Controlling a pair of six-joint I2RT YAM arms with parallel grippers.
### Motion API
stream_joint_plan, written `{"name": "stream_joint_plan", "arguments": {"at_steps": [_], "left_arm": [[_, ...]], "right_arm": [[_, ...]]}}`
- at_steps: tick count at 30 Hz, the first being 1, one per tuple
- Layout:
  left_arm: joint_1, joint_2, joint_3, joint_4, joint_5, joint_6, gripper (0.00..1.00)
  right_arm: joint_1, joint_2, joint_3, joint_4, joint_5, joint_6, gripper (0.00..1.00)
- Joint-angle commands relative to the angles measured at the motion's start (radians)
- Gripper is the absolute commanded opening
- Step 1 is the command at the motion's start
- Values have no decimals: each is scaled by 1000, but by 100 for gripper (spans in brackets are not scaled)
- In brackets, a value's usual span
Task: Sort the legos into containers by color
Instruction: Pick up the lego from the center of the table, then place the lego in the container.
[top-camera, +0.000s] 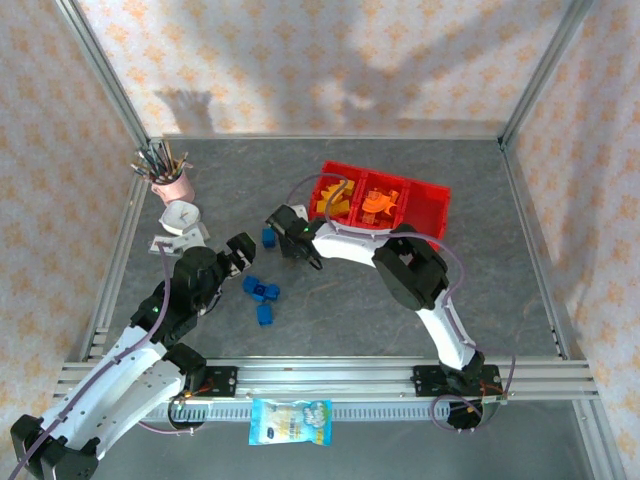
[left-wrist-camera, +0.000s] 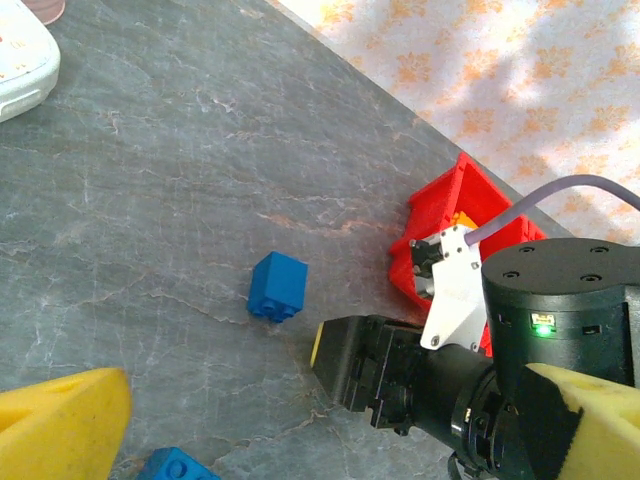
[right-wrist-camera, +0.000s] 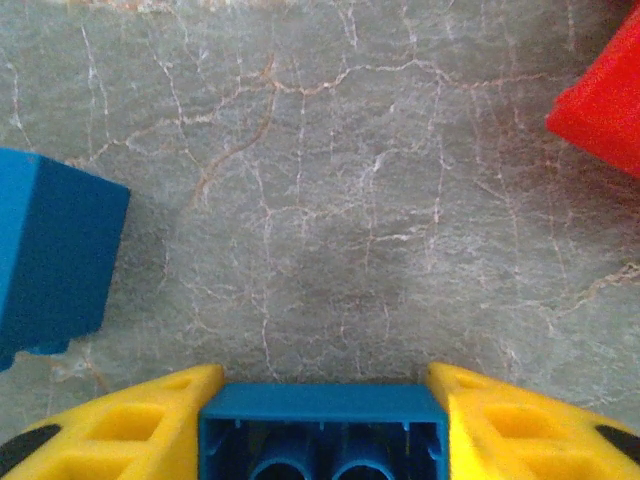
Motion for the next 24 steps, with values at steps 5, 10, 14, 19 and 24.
{"name": "stream_joint_plan", "arguments": {"at_steps": [5, 10, 14, 19, 24], "left_arm": [[10, 15, 7, 20, 35, 4, 99], [10, 22, 28, 37, 66, 21, 99], [10, 35, 35, 87, 111, 38, 99], [8, 97, 40, 191, 214, 56, 99], [2, 193, 61, 274, 292, 69, 99]], "right_arm": [[6, -106, -40, -4, 16, 1, 37], [-19, -245, -125, 16, 25, 11, 34], [-65, -364, -204, 19, 32, 31, 32], [-164, -518, -305, 3, 84, 47, 32], [-306, -615, -374, -25, 130, 44, 32]]}}
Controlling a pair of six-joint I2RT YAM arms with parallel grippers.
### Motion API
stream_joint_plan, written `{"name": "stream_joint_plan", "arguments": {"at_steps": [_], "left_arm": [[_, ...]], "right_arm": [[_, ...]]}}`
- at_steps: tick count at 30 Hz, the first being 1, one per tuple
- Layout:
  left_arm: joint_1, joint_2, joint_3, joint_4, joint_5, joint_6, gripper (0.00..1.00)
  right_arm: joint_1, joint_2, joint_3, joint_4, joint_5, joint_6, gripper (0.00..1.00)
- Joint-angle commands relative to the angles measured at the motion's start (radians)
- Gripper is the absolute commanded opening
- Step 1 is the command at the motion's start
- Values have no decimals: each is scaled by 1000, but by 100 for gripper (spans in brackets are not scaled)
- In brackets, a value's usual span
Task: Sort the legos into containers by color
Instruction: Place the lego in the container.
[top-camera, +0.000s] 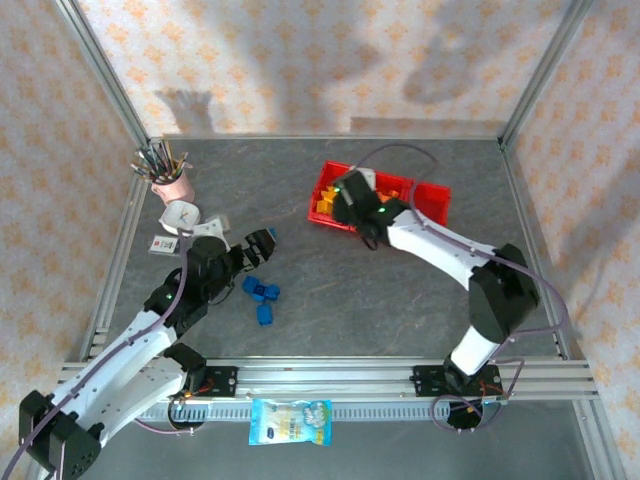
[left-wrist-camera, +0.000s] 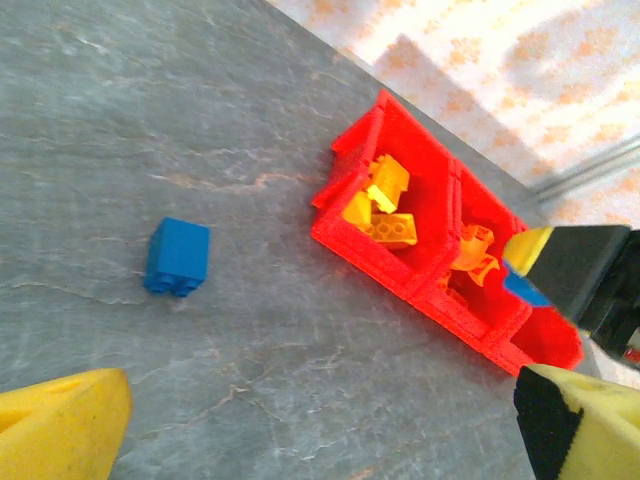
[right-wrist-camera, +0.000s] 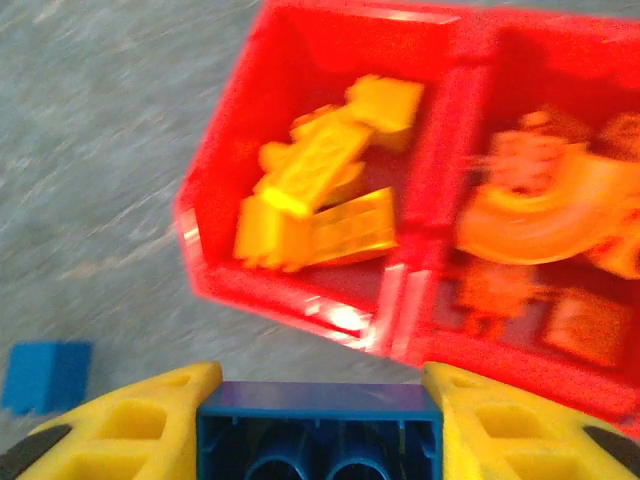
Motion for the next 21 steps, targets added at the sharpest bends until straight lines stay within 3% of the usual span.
{"name": "stream_joint_plan", "arguments": {"at_steps": [1, 7, 15, 21], "left_arm": [[-1, 53, 50, 108, 86, 32, 99], [-64, 173, 86, 194, 100, 46, 99], [-148, 339, 172, 241, 119, 76, 99], [-158, 371, 191, 242, 118, 80, 99]], "right_arm": [[-90, -64, -53, -41, 80, 15, 32], [-277, -95, -119, -12, 73, -1, 32], [-412, -11, -129, 75, 50, -24, 35], [-430, 31, -77, 61, 43, -38, 60]]}}
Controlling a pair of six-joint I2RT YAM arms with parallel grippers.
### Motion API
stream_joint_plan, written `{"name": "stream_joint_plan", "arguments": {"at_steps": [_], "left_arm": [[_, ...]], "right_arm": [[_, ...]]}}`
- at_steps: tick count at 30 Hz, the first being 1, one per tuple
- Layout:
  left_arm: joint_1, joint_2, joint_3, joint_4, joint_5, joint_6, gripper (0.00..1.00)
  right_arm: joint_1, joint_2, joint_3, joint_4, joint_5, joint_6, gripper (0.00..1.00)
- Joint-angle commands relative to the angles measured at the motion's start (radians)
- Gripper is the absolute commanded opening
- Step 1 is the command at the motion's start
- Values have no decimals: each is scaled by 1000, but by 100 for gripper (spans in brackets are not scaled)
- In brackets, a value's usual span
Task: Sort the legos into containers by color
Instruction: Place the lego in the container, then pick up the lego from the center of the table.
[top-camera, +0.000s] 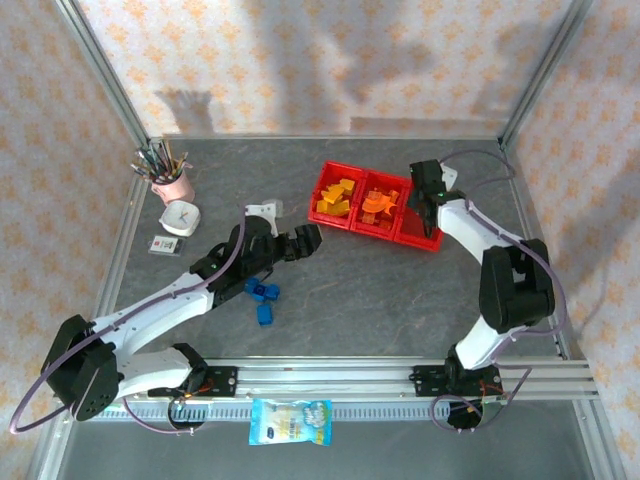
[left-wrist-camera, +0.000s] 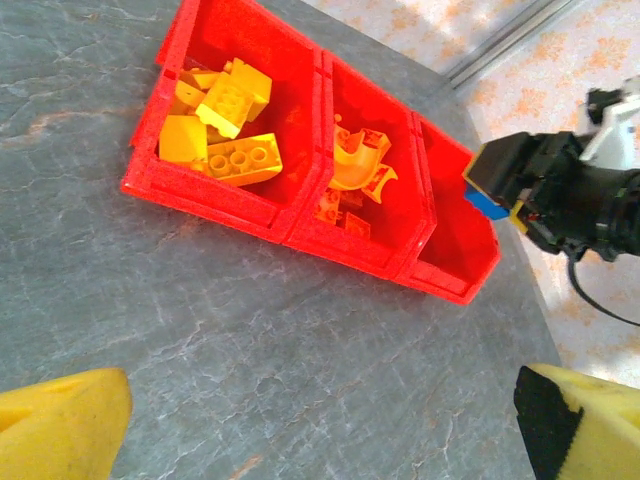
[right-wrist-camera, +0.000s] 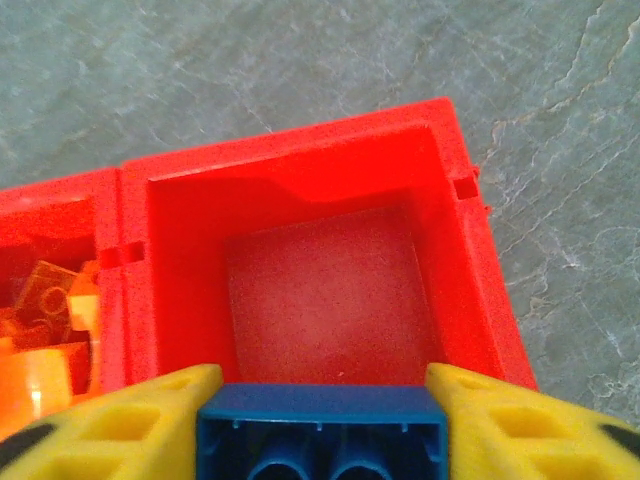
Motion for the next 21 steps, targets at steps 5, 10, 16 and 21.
{"name": "stream_joint_plan", "arguments": {"at_steps": [5, 10, 16, 21], "left_arm": [[-4, -14, 25, 18, -31, 36, 99], [-3, -42, 20, -20, -78, 51, 99], [-1, -98, -6, -64, -148, 53, 99], [3, -163, -58, -87, -195, 21, 99]], "right_arm": [[5, -38, 43, 14, -45, -37, 68], [37, -92, 20, 2, -96, -43, 71], [206, -144, -2, -1, -94, -48, 75], [356, -130, 9, 9, -89, -19, 76]]}}
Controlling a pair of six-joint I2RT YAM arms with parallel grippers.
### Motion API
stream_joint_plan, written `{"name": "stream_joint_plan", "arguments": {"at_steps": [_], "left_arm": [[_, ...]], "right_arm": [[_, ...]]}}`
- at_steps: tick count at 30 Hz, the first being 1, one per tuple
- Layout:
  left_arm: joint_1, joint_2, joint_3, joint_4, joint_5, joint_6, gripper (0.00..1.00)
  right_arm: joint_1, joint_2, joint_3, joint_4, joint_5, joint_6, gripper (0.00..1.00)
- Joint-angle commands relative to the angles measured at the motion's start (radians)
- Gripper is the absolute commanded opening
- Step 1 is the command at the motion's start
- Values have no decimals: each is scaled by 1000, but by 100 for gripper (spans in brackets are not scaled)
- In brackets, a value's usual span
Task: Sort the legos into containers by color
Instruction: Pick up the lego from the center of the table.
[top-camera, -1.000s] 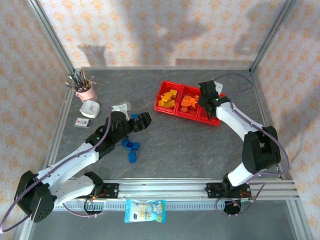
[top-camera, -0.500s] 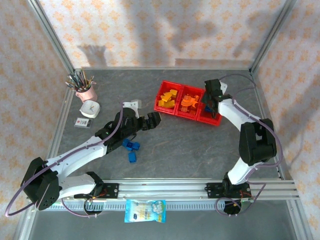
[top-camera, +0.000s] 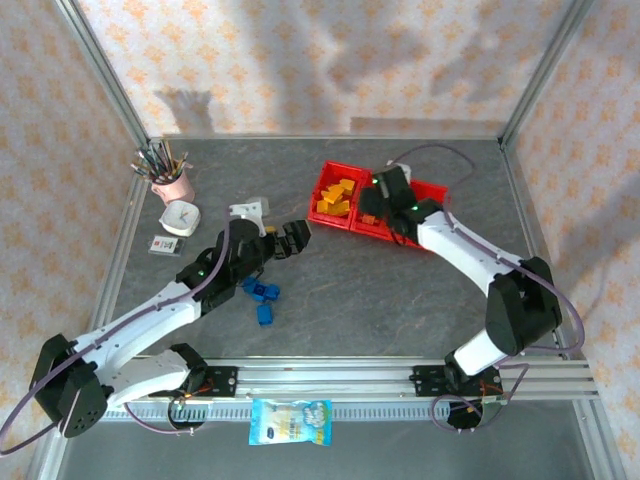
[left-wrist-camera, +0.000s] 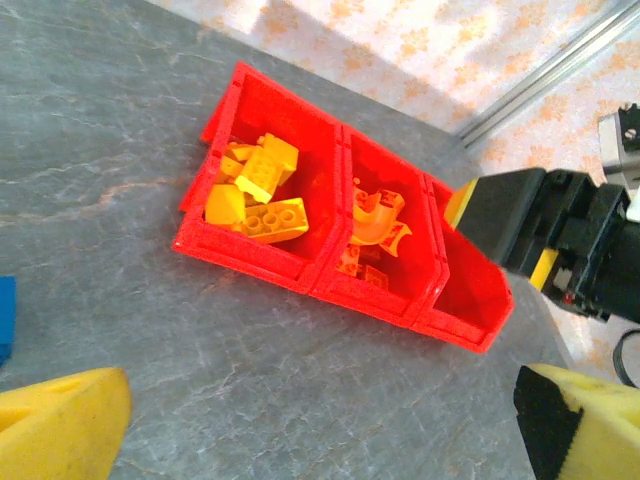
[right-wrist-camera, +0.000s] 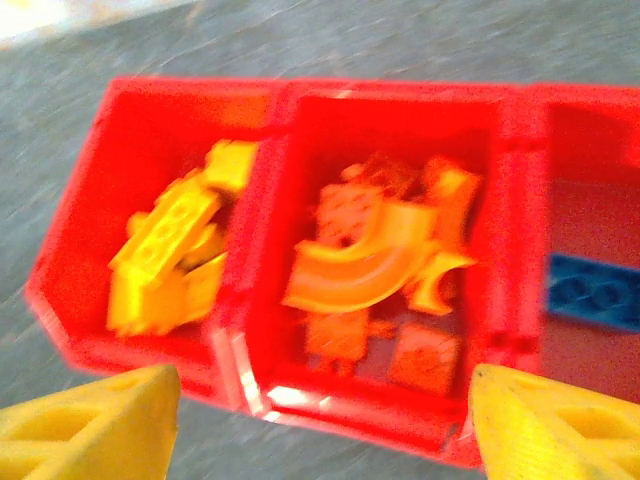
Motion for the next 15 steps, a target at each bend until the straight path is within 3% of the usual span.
{"name": "stream_joint_plan", "arguments": {"at_steps": [1, 15], "left_arm": [[3, -49, -40, -52, -71, -18, 99], [32, -267, -138, -272, -228, -126, 99]], "right_arm": [[77, 4, 5, 6, 6, 18, 76], [352, 287, 176, 98, -62, 35, 78]]}}
